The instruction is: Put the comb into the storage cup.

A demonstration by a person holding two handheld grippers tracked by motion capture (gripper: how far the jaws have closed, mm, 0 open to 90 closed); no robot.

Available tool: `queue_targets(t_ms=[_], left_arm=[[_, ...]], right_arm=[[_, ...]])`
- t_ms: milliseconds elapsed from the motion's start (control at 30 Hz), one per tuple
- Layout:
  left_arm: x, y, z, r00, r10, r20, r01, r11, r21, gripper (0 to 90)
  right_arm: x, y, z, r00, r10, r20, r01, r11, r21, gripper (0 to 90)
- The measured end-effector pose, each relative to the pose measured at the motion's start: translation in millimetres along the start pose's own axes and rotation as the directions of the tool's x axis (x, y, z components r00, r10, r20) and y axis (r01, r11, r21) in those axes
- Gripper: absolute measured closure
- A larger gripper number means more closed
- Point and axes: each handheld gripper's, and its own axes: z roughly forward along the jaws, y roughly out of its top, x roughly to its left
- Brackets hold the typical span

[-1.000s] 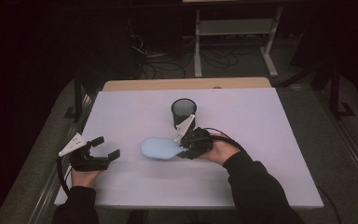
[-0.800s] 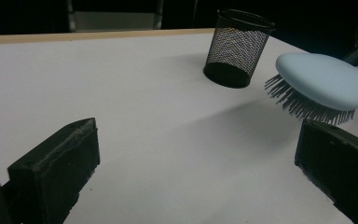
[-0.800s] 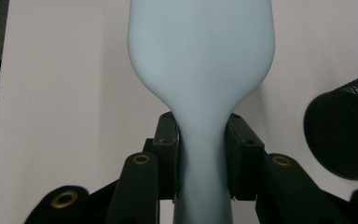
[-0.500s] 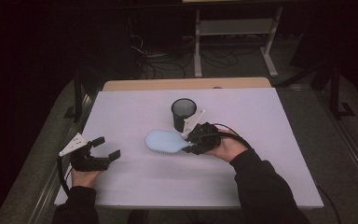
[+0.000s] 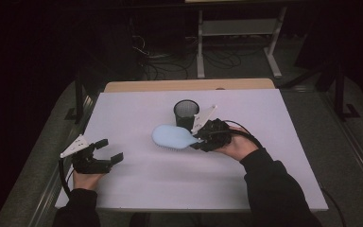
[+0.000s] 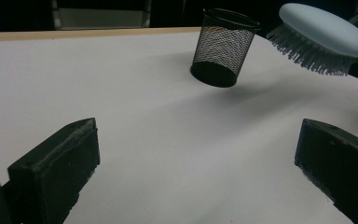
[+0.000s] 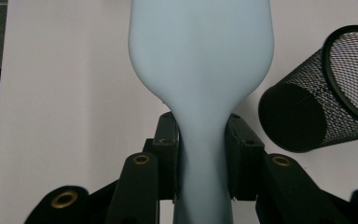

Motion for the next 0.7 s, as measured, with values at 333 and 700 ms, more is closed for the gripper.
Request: queue_targets(t_ms=[333, 700], left_arm=[[-6.4, 12.0, 2.2, 0.9997, 0.02, 0.017, -0.02, 0.9998, 0.002, 0.0], [-15.5, 37.3, 8.7, 0.9966, 0.025, 0.079, -0.024, 0.9997, -0.006, 0.0]], right_arm=[[-5.8, -0.9, -14.1, 0.9991, 0.013, 0.039, -0.012, 1.0, -0.028, 67.8], [-11.7, 2.8, -26.8, 0.9974, 0.017, 0.069, -0.012, 0.998, -0.067, 67.8]])
